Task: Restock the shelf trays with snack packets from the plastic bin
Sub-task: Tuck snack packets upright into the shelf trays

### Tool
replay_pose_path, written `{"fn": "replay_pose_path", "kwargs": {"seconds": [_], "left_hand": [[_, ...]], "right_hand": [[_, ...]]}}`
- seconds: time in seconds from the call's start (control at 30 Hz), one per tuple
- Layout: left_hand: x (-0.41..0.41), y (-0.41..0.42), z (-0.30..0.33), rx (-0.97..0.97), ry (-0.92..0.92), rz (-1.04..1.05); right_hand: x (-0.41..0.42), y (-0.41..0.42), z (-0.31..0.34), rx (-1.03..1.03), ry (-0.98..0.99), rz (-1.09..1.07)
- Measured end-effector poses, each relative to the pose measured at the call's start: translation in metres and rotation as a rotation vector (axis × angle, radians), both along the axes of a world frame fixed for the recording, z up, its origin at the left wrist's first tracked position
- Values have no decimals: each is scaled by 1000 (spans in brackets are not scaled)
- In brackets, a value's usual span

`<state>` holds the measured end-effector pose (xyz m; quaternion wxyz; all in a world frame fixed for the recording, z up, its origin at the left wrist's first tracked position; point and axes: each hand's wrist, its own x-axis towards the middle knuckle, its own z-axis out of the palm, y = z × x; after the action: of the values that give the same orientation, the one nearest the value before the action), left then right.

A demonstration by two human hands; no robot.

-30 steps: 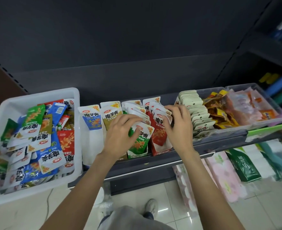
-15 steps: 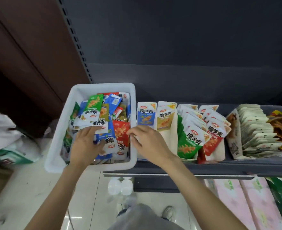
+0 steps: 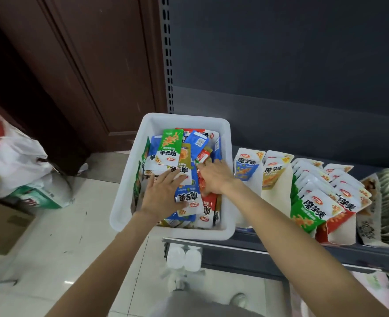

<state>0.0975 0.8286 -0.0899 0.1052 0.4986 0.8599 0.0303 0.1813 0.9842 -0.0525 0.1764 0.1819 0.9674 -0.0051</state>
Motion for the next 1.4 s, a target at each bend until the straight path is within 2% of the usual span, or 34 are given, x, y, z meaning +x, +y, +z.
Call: {"fn": "replay_pose_path", "kwargs": {"seconds": [0.13,0.2,0.23,0.3,0.37,0.43,0.5,0.6,0.67,0.83,0.93,1.13,1.4], "left_hand": [[-4,-2,0,5,-28,-15],[-4,-2,1,79,-83,-12],[-1,-2,4,198,-139,15],[11,0,20,512,-381,158],[30,5,46,702,-762,290],[53,14,71,776,-1085,326],[73,25,86,829,-1211,292],[98,43,102,922,-1210,300],[114,54,111,930,-1184,255],[160,86,125,767,-1168,-64],[191,116,132,694,-1092,-281],[248,183,138,664,-915,-533],[245,242,86,489,-632,-495]], "right_hand": [[15,5,35,-157,162,-123],[33,4,58,-168,385,-217],[45,3,68,-182,529,-278],[72,-1,81,-278,830,-461],[97,-5,81,-536,1089,-660],[117,-9,74,-838,1231,-795],[134,-14,66,-971,1251,-862],[160,-19,58,-984,1233,-893],[180,-18,50,-887,1209,-870],[244,-13,39,-244,1162,-729],[287,-5,35,-3,1178,-807],[342,25,26,85,1255,-1032],[330,66,-26,159,884,-1058]]}}
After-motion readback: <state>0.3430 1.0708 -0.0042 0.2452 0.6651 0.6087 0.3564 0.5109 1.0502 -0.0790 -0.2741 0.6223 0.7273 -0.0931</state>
